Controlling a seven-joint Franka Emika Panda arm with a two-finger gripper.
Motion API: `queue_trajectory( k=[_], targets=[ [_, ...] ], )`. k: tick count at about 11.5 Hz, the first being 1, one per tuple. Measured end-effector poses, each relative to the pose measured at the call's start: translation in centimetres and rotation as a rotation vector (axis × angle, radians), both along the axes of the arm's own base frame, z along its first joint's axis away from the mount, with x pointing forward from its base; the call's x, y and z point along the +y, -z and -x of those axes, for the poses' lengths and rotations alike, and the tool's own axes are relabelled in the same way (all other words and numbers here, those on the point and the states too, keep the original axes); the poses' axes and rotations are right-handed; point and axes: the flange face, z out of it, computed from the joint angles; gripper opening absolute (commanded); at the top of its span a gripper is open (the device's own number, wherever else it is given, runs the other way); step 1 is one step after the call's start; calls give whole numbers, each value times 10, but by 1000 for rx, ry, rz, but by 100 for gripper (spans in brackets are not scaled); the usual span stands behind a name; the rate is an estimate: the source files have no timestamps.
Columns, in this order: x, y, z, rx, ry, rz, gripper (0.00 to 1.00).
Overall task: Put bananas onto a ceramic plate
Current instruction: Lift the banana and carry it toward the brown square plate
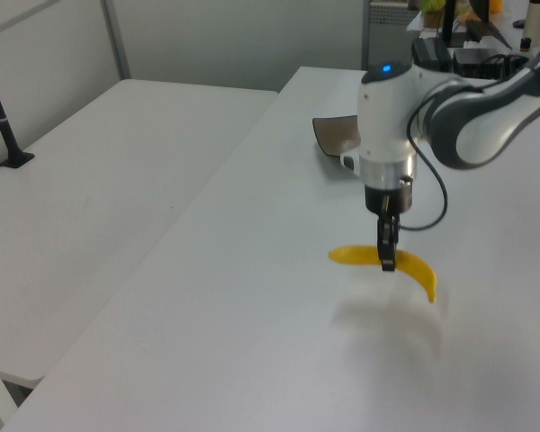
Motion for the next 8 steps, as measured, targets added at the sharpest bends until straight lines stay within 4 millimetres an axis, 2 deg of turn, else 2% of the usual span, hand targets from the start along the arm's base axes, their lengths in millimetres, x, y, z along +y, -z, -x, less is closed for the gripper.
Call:
queue_trajectory(
  k=[1, 2, 4, 7, 8],
  targets=[
    [-8, -11, -6, -10, 0, 1, 11],
    [-24, -27, -16, -17, -3, 8, 11],
    [-66, -54, -39, -13, 2, 29, 10],
    [-127, -70, -66, -26, 19, 41, 10],
    [-159, -70, -76, -28, 35, 49, 10]
  ],
)
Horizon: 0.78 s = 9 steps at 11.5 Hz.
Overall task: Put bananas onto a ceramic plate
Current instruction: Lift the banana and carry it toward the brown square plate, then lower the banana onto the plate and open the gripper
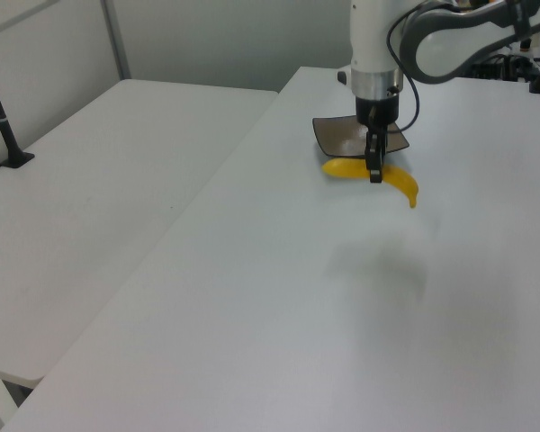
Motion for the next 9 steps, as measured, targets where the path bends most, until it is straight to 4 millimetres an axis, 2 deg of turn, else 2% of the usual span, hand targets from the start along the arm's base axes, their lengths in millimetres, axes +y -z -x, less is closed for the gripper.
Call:
queue_trajectory(
  k=[3, 6, 8, 9],
  targets=[
    [-80, -8, -23, -41, 72, 16, 11],
    [-145, -21, -50, -206, 172, 8, 11],
    [-183, -23, -59, -244, 231, 13, 12],
    [-197, -23, -62, -254, 255, 11, 21]
  ],
)
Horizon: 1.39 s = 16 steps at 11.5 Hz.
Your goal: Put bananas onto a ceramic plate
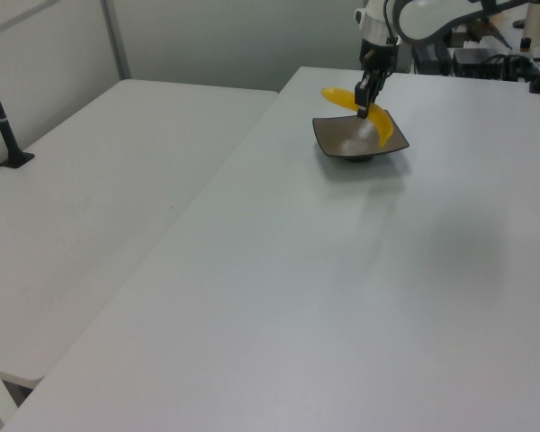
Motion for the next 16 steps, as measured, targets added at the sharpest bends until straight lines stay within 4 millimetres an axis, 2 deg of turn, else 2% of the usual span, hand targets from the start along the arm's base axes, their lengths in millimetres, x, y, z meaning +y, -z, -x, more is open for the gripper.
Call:
queue_trajectory(
  k=[2, 3, 5, 6, 10, 12, 14, 16],
  targets=[
    [-35, 3, -6, -47, 55, -1, 66],
    [-48, 6, -7, -62, 79, -3, 100],
    [-69, 12, -8, -72, 134, -37, 100],
    [-72, 13, -8, -72, 141, -39, 100],
    [-62, 15, -9, -58, 153, -62, 100],
    [-47, 19, -4, 21, 173, -80, 100],
    [-31, 6, 4, 76, 157, -96, 100],
    [24, -28, 17, 117, 68, -123, 100]
  ],
)
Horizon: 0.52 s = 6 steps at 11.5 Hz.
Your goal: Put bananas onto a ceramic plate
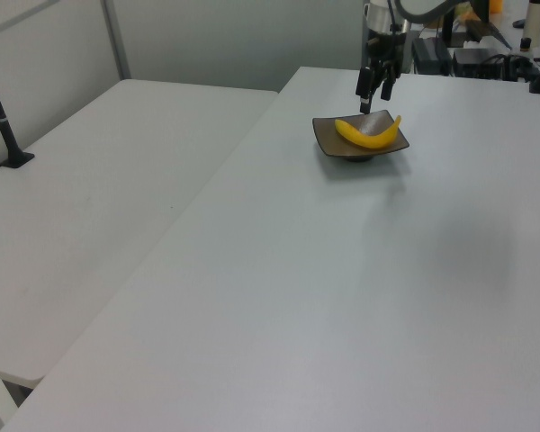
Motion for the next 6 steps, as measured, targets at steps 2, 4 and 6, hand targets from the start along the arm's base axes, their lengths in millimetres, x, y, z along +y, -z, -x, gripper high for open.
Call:
queue_trajectory(
  k=[2, 4, 6],
  targets=[
    [40, -26, 20, 47, -61, -14, 100],
    [64, -32, 32, 86, -105, -19, 100],
    [91, -31, 41, 134, -150, -37, 100]
  ],
)
